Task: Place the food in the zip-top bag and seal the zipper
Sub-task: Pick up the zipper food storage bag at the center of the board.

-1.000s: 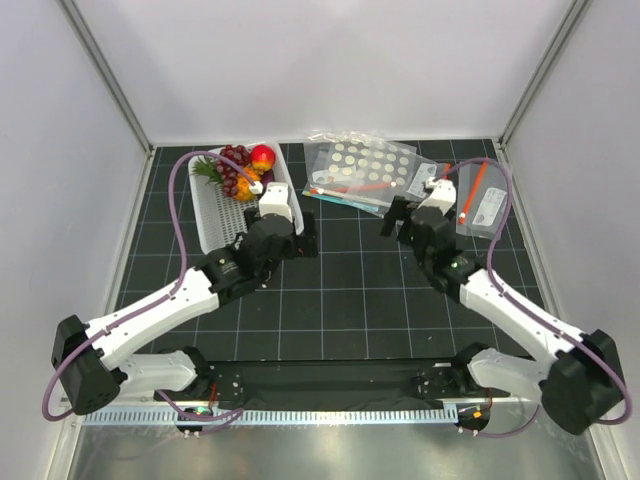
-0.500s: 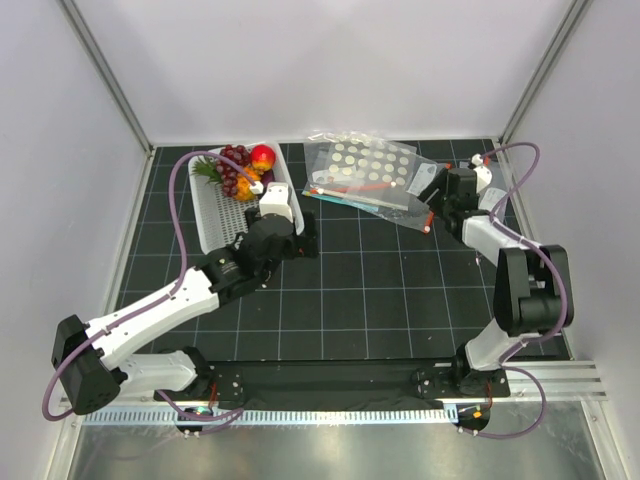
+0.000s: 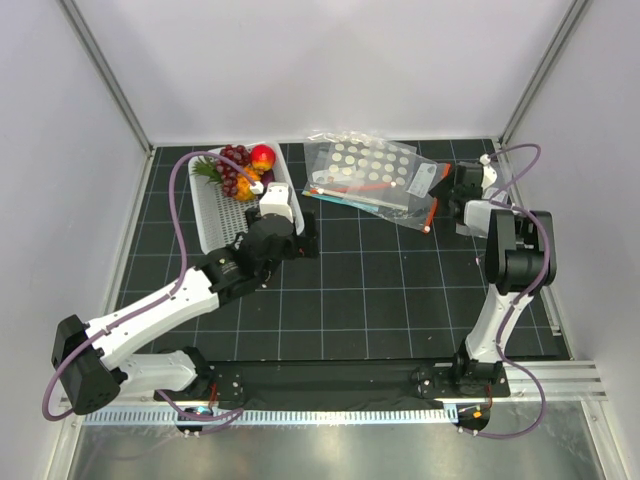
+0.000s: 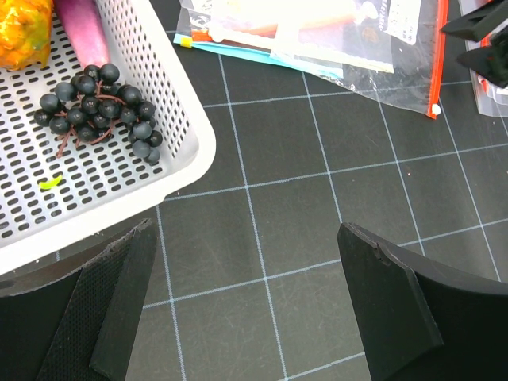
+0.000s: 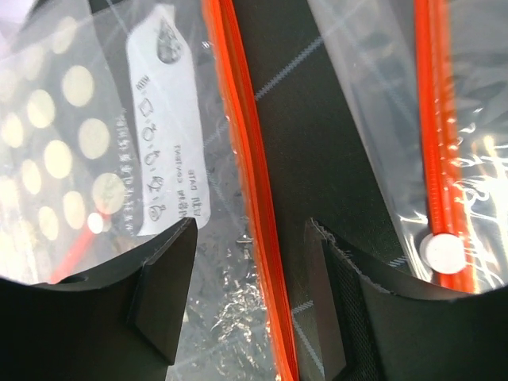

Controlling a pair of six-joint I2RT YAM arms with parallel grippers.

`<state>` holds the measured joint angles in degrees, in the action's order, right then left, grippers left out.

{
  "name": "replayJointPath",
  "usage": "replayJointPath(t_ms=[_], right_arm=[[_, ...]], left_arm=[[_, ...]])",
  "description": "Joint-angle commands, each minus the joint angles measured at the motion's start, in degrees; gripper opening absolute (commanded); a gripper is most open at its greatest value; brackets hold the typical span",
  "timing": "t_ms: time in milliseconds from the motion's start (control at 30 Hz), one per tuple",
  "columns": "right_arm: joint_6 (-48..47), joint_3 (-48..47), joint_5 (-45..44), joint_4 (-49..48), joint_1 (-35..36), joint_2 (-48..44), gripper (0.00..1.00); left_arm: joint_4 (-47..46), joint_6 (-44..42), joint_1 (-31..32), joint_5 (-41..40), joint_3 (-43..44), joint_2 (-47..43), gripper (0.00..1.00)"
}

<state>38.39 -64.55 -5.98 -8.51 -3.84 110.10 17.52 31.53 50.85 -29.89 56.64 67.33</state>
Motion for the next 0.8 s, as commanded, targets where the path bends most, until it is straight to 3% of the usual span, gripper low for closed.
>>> replayJointPath(t_ms=[0, 100, 267, 400, 500, 633, 700, 767], right_arm=[[1.78, -1.98, 0.18, -3.61, 0.32, 1.69, 0.63], [1.69, -2.51, -1.49, -3.44, 0.15, 3.36, 0.63], [2.39, -4.0, 2.02, -4.58, -0.56, 6.0, 0.48], [2.74, -4.0, 3.43, -5.37, -0.47, 6.61, 0.45], [2.92, -3.91, 4.31, -5.72, -0.56, 6.79, 0.36], [0.82, -3.39, 4.66, -6.25, -0.38, 5.65, 0.07], [-1.11, -2.08, 2.3, -5.81, 0.4, 3.47, 0.01], [-2.52, 0.29, -0.77, -6.16, 1.45, 0.83, 0.01]], left_arm=[[-1.17, 0.82, -0.14, -0.08, 0.31, -0.8, 1.0], [-1.08, 0.9, -0.14, 0.09, 0.31, -0.8, 1.0], [-1.08, 0.82, -0.14, 0.09, 0.22, -0.62, 1.0], [-1.08, 0.9, -0.05, 0.09, 0.22, -0.62, 1.0], [-0.99, 0.82, -0.14, 0.09, 0.31, -0.62, 1.0], [-0.91, 0.82, -0.14, 0.09, 0.31, -0.62, 1.0], [-0.82, 0.82, -0.05, 0.09, 0.31, -0.62, 1.0], [-0.82, 0.82, -0.05, 0.09, 0.4, -0.45, 1.0]])
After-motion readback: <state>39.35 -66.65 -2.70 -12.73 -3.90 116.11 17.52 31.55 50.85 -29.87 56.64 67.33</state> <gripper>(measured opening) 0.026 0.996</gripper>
